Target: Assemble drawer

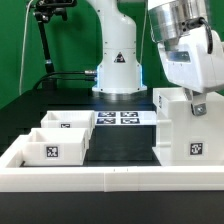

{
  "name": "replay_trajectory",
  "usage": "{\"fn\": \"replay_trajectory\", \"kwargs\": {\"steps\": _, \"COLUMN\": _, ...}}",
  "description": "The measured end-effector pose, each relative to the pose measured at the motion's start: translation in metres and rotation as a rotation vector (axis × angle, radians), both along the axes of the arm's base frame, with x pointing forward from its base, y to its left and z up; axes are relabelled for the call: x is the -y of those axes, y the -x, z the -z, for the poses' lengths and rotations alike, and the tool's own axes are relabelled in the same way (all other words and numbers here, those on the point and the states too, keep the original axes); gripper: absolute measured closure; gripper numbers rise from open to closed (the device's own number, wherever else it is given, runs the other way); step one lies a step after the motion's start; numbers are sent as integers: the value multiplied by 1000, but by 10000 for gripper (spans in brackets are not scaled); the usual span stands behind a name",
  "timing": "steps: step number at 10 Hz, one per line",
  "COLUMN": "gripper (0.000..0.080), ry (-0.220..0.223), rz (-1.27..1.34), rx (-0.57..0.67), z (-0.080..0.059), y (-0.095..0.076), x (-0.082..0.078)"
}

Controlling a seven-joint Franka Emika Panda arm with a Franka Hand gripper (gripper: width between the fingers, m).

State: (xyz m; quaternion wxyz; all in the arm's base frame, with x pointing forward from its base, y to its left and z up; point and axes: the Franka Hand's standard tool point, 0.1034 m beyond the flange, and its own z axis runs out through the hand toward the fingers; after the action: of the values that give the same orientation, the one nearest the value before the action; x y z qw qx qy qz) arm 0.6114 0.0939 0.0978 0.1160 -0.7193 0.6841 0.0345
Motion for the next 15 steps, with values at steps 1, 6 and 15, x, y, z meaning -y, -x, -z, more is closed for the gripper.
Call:
{"fn": "replay_trajectory", "kwargs": {"steps": 1, "gripper": 758, "ry": -2, "rz": 2, "rx": 4, "z": -1, "y": -5, "x": -2}}
{"fn": "replay_trajectory", "kwargs": {"steps": 6, "gripper": 758, "ry": 3, "rz": -15, "rx": 13, "z": -3, "y": -21, "x": -4}}
{"fn": "replay_trajectory", "kwargs": {"steps": 15, "gripper": 758, "ry": 2, "rz": -14, "rx": 19, "z": -3, "y": -26, "x": -3}}
